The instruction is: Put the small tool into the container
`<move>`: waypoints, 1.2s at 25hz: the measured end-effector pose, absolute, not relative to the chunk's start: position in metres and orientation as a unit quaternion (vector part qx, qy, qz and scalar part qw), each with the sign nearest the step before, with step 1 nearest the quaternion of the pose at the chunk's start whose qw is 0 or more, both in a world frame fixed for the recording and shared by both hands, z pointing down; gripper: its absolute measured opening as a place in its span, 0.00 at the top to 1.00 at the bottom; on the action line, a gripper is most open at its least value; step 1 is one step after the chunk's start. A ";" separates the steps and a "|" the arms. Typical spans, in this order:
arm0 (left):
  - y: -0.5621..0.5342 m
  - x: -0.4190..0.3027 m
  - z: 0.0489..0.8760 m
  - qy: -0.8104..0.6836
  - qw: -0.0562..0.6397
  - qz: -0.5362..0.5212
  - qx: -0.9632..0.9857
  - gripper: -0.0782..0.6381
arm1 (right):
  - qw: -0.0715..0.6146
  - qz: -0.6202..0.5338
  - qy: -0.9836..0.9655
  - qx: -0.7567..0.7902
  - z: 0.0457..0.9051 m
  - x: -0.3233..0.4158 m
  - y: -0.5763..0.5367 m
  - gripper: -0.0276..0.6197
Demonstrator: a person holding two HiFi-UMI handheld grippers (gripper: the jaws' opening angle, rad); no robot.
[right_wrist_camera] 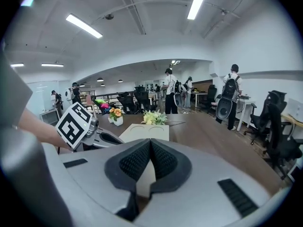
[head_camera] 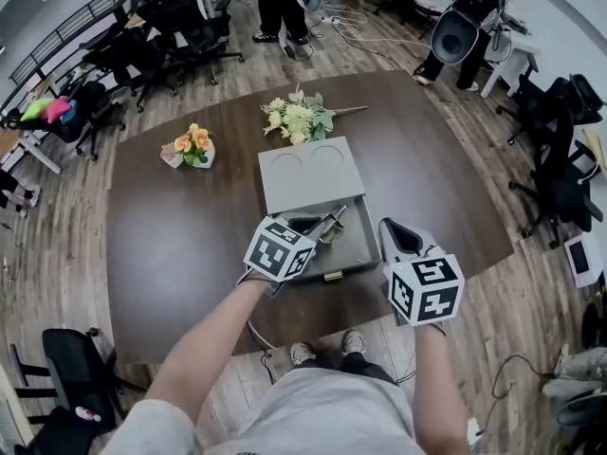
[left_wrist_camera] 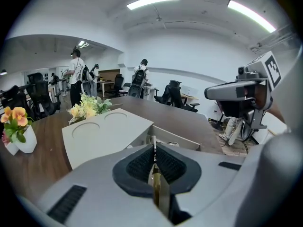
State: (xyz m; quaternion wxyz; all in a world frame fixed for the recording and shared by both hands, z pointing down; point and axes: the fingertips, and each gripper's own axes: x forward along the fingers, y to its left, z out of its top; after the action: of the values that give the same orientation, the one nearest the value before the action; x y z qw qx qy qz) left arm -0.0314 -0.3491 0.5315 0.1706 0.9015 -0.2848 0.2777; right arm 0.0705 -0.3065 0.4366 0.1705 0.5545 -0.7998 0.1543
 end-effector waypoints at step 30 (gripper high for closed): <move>-0.351 -0.018 0.547 -0.262 0.198 0.278 0.902 0.84 | 0.188 0.171 -0.801 0.542 0.454 0.067 -0.309 0.95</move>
State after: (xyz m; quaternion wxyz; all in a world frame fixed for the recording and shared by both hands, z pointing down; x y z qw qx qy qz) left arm -0.0176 -0.3512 0.5471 0.1982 0.9025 -0.2625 0.2781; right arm 0.0668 -0.3092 0.4535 0.1880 0.5416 -0.8014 0.1707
